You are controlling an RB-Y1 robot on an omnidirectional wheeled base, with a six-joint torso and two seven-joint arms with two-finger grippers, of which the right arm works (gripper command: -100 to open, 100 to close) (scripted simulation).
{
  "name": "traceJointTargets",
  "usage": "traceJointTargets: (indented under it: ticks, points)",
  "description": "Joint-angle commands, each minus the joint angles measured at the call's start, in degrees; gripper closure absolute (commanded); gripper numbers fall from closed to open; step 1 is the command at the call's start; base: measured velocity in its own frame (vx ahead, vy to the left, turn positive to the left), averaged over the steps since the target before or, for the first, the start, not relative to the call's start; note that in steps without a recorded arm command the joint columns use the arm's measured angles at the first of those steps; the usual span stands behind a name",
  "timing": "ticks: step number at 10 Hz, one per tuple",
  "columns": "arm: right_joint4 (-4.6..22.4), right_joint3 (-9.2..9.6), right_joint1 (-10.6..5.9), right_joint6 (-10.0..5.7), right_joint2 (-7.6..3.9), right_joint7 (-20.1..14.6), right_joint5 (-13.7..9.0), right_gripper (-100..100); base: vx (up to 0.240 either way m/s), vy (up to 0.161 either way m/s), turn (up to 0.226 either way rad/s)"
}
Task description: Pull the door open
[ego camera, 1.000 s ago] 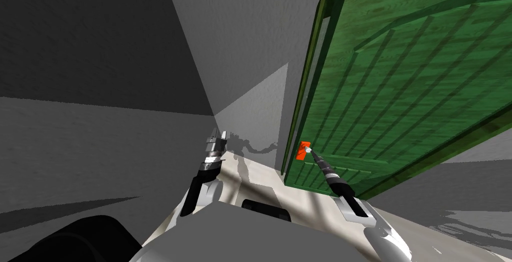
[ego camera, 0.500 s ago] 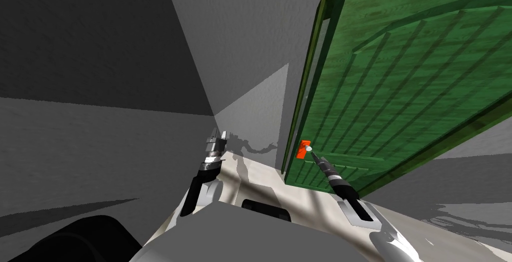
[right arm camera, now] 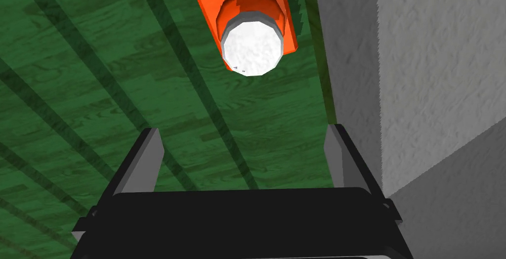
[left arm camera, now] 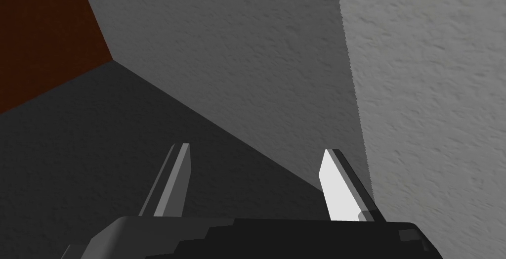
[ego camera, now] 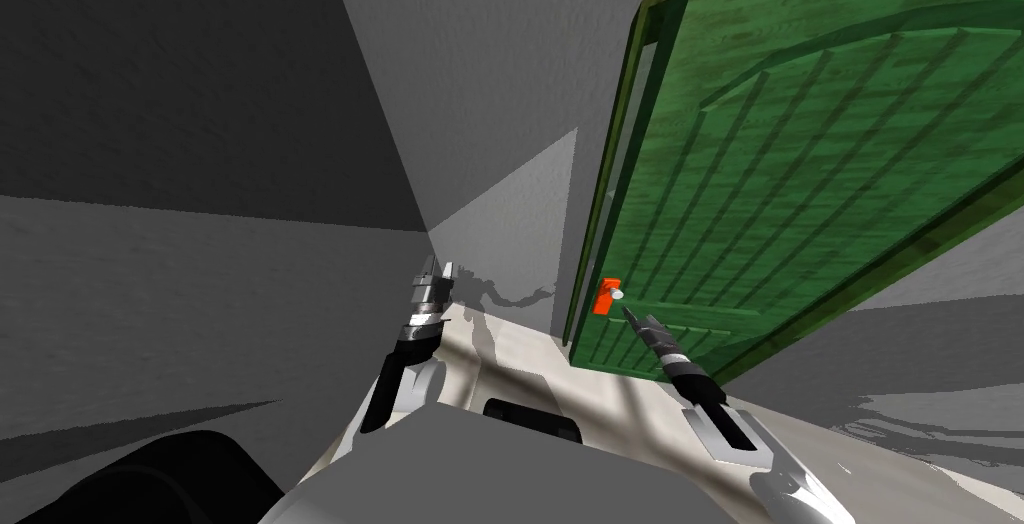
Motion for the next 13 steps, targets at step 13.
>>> traceJointTargets:
  ticks: [13]
  points:
    - [0.0, -2.07, 1.05, -0.35, -0.54, 11.2, 5.3, -100, 0.033, 0.028, -0.010]
